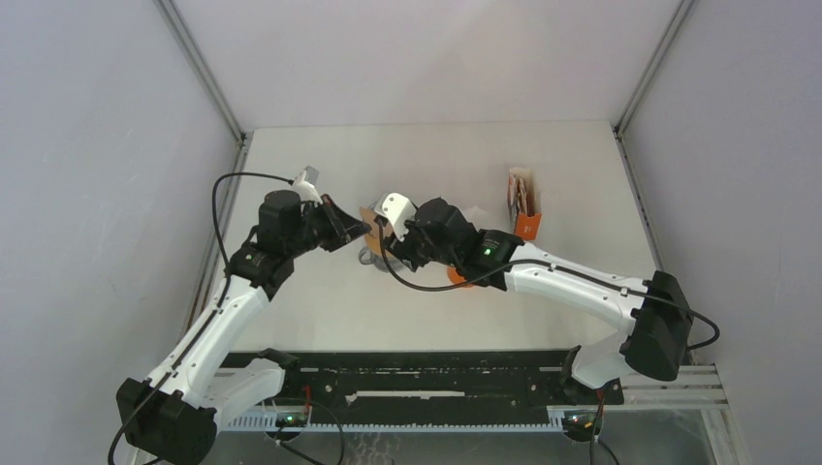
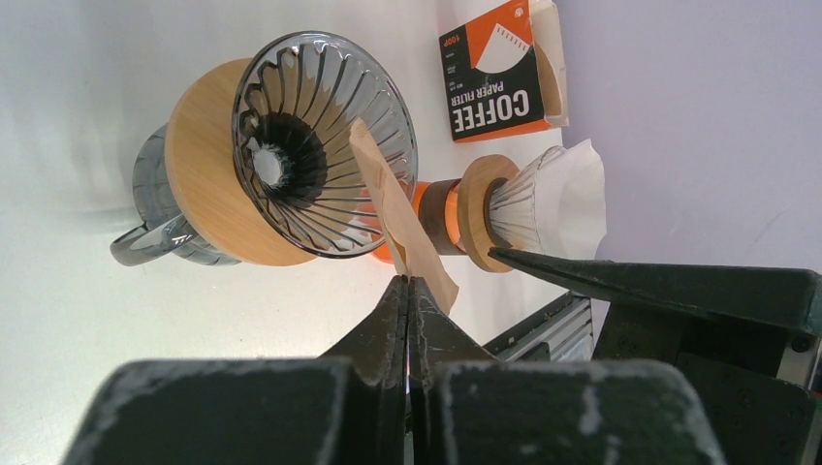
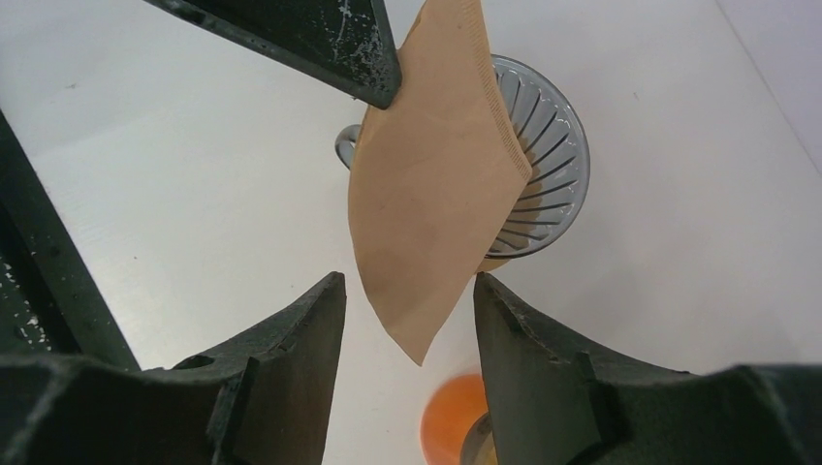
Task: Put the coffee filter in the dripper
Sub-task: Place the coffee filter in the coffee dripper.
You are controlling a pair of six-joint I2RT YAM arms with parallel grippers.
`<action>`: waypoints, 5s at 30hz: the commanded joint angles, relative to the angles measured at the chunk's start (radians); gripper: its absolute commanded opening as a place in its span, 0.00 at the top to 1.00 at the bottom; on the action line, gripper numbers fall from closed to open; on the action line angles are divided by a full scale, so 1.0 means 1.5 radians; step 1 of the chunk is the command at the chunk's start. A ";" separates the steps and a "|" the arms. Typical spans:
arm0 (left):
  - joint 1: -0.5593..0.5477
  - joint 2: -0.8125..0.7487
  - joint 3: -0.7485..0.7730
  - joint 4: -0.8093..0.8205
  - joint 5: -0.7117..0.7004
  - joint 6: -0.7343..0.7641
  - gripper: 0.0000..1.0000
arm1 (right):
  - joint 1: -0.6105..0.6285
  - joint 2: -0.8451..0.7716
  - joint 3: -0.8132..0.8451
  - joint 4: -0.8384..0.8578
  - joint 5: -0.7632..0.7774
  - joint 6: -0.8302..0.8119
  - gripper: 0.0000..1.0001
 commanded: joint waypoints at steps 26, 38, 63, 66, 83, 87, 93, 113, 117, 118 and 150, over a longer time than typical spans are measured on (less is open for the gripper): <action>-0.004 -0.011 0.017 0.027 0.011 -0.004 1.00 | 0.000 0.010 0.011 0.059 0.045 -0.013 0.51; -0.005 -0.014 0.018 0.029 0.006 -0.007 1.00 | 0.004 0.043 0.011 0.055 0.007 -0.034 0.57; -0.005 -0.028 0.014 0.035 0.015 -0.020 1.00 | 0.028 0.079 0.010 0.107 0.082 -0.068 0.71; -0.005 -0.033 0.011 0.039 0.012 -0.023 0.99 | 0.035 0.078 0.010 0.112 0.100 -0.068 0.90; 0.003 -0.130 -0.055 0.077 -0.106 -0.108 0.70 | 0.054 0.075 0.011 0.120 0.158 -0.074 1.00; 0.003 -0.119 -0.051 0.076 -0.089 -0.111 0.68 | 0.057 0.077 0.011 0.123 0.166 -0.075 1.00; 0.003 -0.120 -0.069 0.073 -0.075 -0.123 0.63 | 0.061 0.077 0.010 0.131 0.181 -0.074 1.00; 0.004 -0.120 -0.100 0.094 -0.082 -0.136 0.69 | 0.066 0.077 0.011 0.141 0.193 -0.072 1.00; 0.003 -0.133 -0.107 0.118 -0.087 -0.157 0.67 | 0.068 0.078 0.011 0.141 0.194 -0.070 1.00; 0.003 -0.137 -0.110 0.128 -0.086 -0.167 0.67 | 0.069 0.079 0.010 0.141 0.194 -0.069 1.00; 0.003 -0.142 -0.164 0.193 -0.083 -0.224 0.81 | 0.074 0.089 0.011 0.151 0.214 -0.062 1.00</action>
